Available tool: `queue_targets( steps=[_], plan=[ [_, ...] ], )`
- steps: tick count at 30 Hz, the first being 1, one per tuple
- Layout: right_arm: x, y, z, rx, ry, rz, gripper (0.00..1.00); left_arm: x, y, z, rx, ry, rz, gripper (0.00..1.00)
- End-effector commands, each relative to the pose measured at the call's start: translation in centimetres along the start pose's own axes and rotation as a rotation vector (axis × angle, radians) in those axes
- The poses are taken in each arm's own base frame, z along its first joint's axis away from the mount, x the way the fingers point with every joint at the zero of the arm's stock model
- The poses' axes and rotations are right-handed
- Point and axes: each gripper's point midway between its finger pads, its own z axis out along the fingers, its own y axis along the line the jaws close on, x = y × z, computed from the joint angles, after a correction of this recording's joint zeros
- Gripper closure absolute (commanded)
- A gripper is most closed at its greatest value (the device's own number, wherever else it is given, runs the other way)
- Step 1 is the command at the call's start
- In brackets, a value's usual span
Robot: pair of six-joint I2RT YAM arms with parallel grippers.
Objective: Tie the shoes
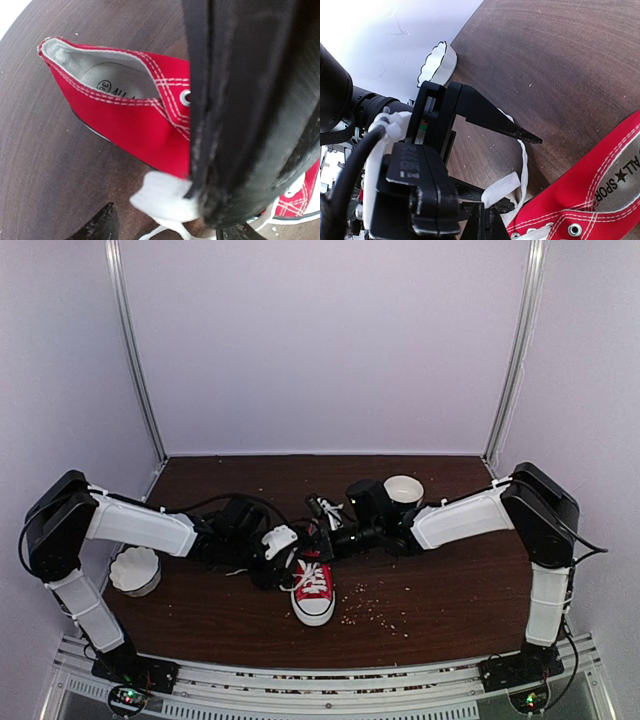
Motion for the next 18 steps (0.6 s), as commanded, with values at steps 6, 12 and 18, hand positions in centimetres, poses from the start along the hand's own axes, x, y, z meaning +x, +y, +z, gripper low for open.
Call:
queue_targets(
  steps=[6,12,18],
  plan=[
    [-3.7,1.6,-0.5,-0.032,-0.136,-0.043,1.0,1.5,-3.0,1.5,0.046,0.078,0.202,0.36],
    [-3.7,1.6,-0.7,-0.03,-0.145,-0.037,1.0,1.8,-3.4,1.6,0.055,0.071,0.206,0.7],
    [-3.9,1.7,-0.8,-0.039,-0.162,-0.011,1.0,-0.1,-2.5,-0.1,-0.004,0.013,0.176,1.0]
  ],
)
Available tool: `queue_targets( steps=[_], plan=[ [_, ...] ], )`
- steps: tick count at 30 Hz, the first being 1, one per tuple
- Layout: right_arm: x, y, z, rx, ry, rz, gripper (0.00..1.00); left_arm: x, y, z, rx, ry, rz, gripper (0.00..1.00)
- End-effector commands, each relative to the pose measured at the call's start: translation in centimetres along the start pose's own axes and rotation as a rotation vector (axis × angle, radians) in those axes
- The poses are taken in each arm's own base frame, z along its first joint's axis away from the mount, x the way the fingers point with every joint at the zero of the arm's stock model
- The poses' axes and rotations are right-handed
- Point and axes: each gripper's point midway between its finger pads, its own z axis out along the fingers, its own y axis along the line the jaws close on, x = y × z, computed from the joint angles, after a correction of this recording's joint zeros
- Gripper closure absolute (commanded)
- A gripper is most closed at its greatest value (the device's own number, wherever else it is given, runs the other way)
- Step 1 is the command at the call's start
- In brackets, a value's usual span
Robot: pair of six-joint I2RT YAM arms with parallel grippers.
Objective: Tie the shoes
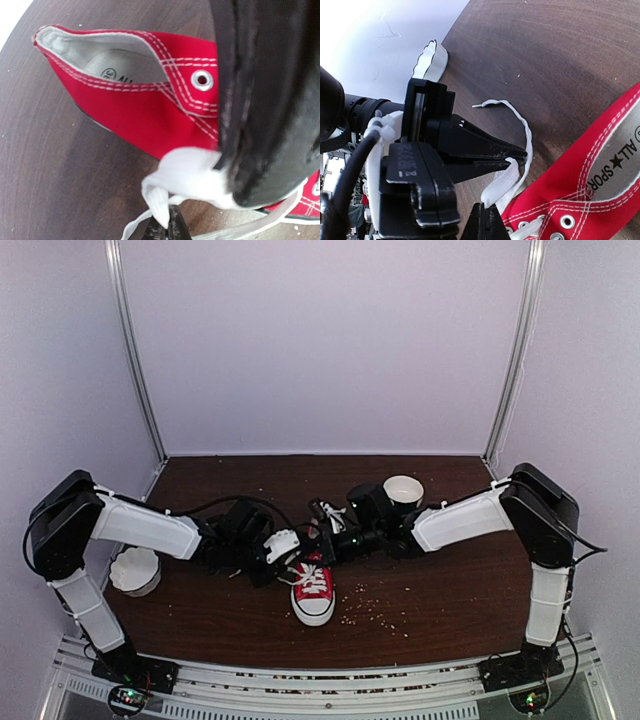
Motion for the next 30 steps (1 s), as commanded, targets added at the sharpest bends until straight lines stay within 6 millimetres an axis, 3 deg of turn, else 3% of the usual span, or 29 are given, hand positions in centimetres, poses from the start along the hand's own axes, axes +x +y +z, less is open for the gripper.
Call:
queue_targets(
  steps=[1,5,9,11,13,15,20,30],
  plan=[
    [-4.8,2.9,-0.9,-0.071,-0.18,-0.055,1.0,-1.9,-2.7,-1.8,0.041,-0.064,0.098,1.0],
    [-5.5,3.0,-1.1,-0.074,-0.212,-0.027,1.0,-4.0,-1.7,-5.0,-0.022,-0.182,0.069,1.0],
    [-5.9,2.8,-1.0,-0.068,-0.225,0.006,1.0,-4.3,-1.8,-6.9,-0.031,-0.233,0.072,1.0],
    [-5.9,2.5,-1.0,-0.053,-0.227,0.015,1.0,-3.8,-2.6,-6.5,0.008,-0.216,0.103,1.0],
    [-5.8,2.1,-1.2,-0.036,-0.233,0.026,1.0,-2.9,-3.3,-5.2,0.056,-0.147,0.131,0.83],
    [-5.9,1.5,-1.6,-0.014,-0.24,0.046,1.0,-2.0,-3.9,-3.6,0.105,-0.064,0.159,0.72],
    [-5.8,0.6,-2.5,0.001,-0.25,0.066,1.0,-1.3,-4.0,-1.3,0.114,-0.003,0.21,0.51],
    [-5.4,1.0,-1.8,-0.053,-0.23,0.075,1.0,-0.6,0.2,-0.1,-0.12,0.084,0.225,0.47]
  ],
)
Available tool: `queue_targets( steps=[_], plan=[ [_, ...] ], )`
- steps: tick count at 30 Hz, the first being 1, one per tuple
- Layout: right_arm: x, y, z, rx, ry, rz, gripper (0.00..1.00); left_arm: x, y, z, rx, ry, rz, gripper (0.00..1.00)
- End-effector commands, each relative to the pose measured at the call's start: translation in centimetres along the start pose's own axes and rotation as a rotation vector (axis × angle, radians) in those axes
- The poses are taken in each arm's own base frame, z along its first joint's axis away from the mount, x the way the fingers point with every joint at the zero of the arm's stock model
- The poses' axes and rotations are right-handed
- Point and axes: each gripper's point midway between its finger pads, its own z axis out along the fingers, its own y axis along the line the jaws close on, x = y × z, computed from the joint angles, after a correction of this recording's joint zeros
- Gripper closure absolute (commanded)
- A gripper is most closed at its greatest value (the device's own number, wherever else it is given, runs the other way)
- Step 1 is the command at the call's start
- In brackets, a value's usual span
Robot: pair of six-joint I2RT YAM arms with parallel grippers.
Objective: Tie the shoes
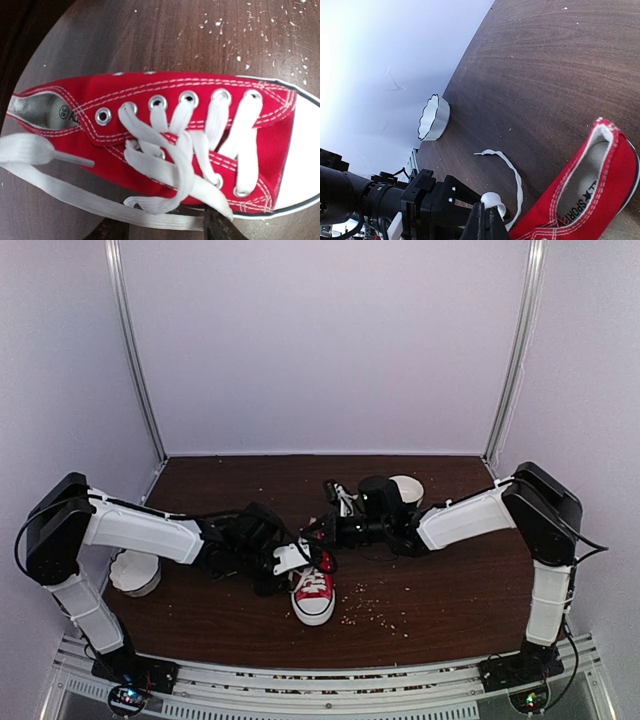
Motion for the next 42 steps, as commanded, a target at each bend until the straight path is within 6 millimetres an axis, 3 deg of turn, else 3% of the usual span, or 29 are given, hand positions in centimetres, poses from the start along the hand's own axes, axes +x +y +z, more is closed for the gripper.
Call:
queue_targets(
  steps=[1,8,12,14,16,20,26,28,31,33,42],
  plan=[
    [-1.0,1.6,-0.2,-0.057,-0.023,-0.016,1.0,1.3,2.8,0.8,-0.156,0.076,0.02,0.47],
    [-1.2,2.3,0.0,-0.083,-0.013,-0.027,1.0,2.0,4.0,1.8,-0.211,0.132,0.015,0.47],
    [-1.1,2.1,-0.1,-0.073,-0.012,-0.029,1.0,1.8,4.5,1.7,-0.234,0.123,-0.004,0.68],
    [-1.0,1.9,-0.1,-0.07,-0.008,-0.03,1.0,1.5,4.2,1.5,-0.211,0.097,-0.007,0.72],
    [-0.9,2.0,-0.1,-0.074,-0.006,-0.031,1.0,1.5,4.2,1.5,-0.207,0.087,-0.006,0.7],
    [-1.0,2.1,-0.1,-0.081,-0.005,-0.034,1.0,1.9,5.0,1.8,-0.211,0.1,-0.006,0.52],
    [-0.8,2.0,0.0,-0.081,0.001,-0.029,1.0,2.3,4.5,3.6,-0.159,0.14,0.012,0.5],
    [-0.6,1.8,0.0,-0.075,0.001,-0.026,1.0,2.3,4.5,3.9,-0.155,0.147,0.014,0.56],
    [-0.5,1.4,-0.1,-0.062,-0.001,-0.02,1.0,2.1,4.7,3.5,-0.172,0.129,0.003,0.86],
    [-0.5,1.3,-0.1,-0.057,-0.004,-0.018,1.0,1.6,5.1,2.8,-0.2,0.102,-0.007,1.0],
    [-1.3,1.8,-0.4,-0.05,-0.028,-0.015,1.0,-2.1,6.2,-3.1,-0.283,-0.101,-0.09,1.0]
  ],
)
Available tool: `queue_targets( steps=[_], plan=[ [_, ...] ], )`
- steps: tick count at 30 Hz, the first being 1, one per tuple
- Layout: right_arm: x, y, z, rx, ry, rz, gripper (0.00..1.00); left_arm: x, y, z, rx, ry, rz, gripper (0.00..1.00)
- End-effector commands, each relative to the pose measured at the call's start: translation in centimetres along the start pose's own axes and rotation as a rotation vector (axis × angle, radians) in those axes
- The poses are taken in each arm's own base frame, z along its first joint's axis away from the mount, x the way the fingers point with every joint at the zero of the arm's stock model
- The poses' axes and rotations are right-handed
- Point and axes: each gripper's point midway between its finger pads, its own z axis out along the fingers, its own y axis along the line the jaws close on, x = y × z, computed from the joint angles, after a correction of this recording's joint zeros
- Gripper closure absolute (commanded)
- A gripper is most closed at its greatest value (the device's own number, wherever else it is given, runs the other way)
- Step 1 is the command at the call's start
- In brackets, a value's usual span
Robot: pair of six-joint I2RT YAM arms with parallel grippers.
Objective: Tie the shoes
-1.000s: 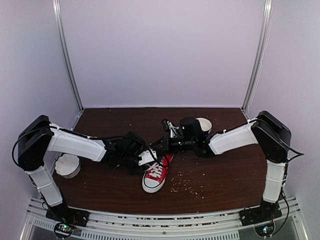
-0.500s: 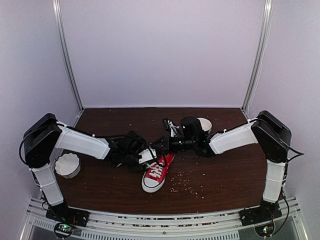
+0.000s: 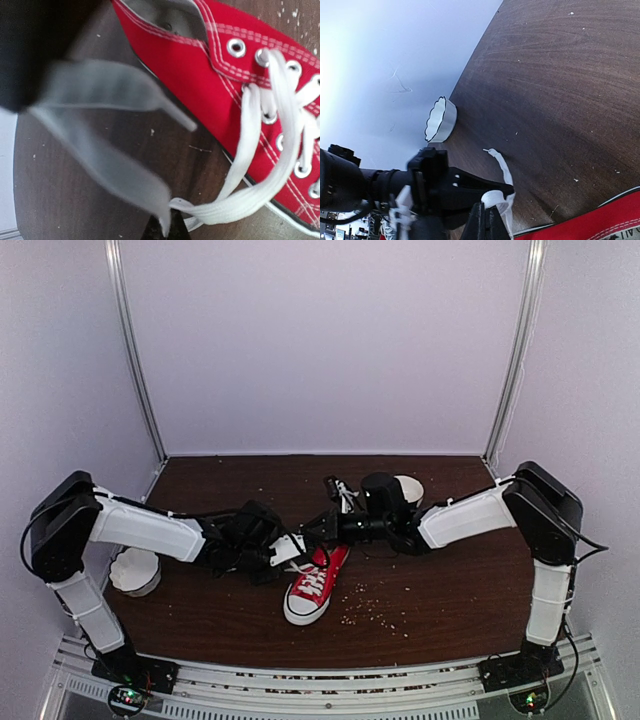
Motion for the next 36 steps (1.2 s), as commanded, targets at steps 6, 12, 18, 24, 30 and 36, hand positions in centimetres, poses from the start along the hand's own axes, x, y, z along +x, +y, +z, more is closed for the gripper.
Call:
queue_targets(
  steps=[6,12,18,24,30,36],
  plan=[
    [-1.3,1.8,-0.7,-0.014,-0.041,-0.008,1.0,-4.9,1.7,-5.7,-0.052,-0.232,-0.072,1.0],
    [-1.3,2.6,-1.0,-0.078,-0.059,0.112,1.0,-6.2,1.6,-6.9,-0.048,-0.268,-0.075,1.0],
    [1.3,2.8,-1.2,-0.154,0.024,0.223,1.0,-7.0,1.8,-7.3,-0.054,-0.284,-0.074,1.0],
    [4.3,3.0,-1.2,-0.12,0.126,0.197,1.0,-8.1,1.2,-8.2,-0.024,-0.341,-0.064,1.0],
    [7.9,1.3,-1.9,-0.019,0.302,0.12,1.0,-8.7,0.7,-8.6,0.004,-0.374,-0.068,1.0],
    [10.4,-0.5,-4.2,0.125,0.471,0.007,0.88,-9.5,-1.4,-7.4,0.035,-0.349,-0.027,1.0]
  ],
)
